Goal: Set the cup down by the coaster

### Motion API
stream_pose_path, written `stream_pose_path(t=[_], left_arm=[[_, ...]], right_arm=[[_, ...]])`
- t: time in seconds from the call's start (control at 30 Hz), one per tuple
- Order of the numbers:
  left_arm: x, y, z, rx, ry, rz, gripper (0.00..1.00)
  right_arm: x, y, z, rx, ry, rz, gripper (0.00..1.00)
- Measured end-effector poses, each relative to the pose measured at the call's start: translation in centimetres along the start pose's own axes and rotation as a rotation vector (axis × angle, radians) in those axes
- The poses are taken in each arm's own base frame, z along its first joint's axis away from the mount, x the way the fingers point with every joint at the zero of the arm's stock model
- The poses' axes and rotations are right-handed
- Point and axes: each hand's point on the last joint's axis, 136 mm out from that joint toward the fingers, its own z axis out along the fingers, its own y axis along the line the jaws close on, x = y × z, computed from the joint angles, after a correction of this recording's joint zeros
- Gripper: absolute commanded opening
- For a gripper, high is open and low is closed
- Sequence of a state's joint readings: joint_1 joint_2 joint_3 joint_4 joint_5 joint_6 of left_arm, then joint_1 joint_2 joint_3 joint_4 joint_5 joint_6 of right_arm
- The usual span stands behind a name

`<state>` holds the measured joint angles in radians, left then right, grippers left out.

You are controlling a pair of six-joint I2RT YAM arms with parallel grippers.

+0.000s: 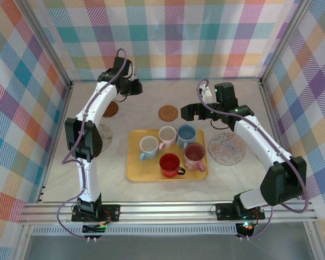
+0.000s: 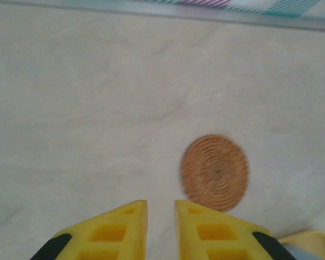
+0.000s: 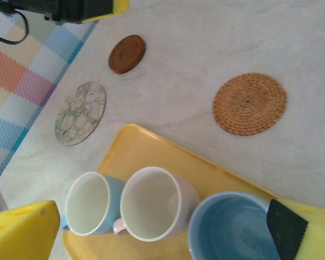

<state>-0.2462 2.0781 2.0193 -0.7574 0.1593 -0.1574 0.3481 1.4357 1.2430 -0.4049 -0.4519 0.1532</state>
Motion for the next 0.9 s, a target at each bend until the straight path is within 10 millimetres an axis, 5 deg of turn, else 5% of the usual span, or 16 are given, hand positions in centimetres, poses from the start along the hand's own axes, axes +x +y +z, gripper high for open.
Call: stream_pose_path(t=[0.3, 0.47, 0.67, 0.9], left_arm=[[4.3, 5.7, -0.7, -0.118, 0.048, -0.061, 0.06], [5.2, 10.9, -0.8, -0.187, 0.001, -0.196, 0.00], [4.8, 16.5, -1.0, -0.263, -0.070, -0.316, 0.00], [3.1, 19.2, -0.4, -0.304, -0.152, -0.337, 0.00]], right_arm=[[0.8, 2.9, 2.6, -0.105, 0.065, -0.060, 0.99], [0.8, 3.7, 4.2, -0.127, 0.089, -0.077, 0.99], [0.7, 4.1, 6.1, -0.134, 0.113, -0.087, 0.99], [0.5, 4.0, 7.3, -0.102, 0.126, -0.120, 0.99]])
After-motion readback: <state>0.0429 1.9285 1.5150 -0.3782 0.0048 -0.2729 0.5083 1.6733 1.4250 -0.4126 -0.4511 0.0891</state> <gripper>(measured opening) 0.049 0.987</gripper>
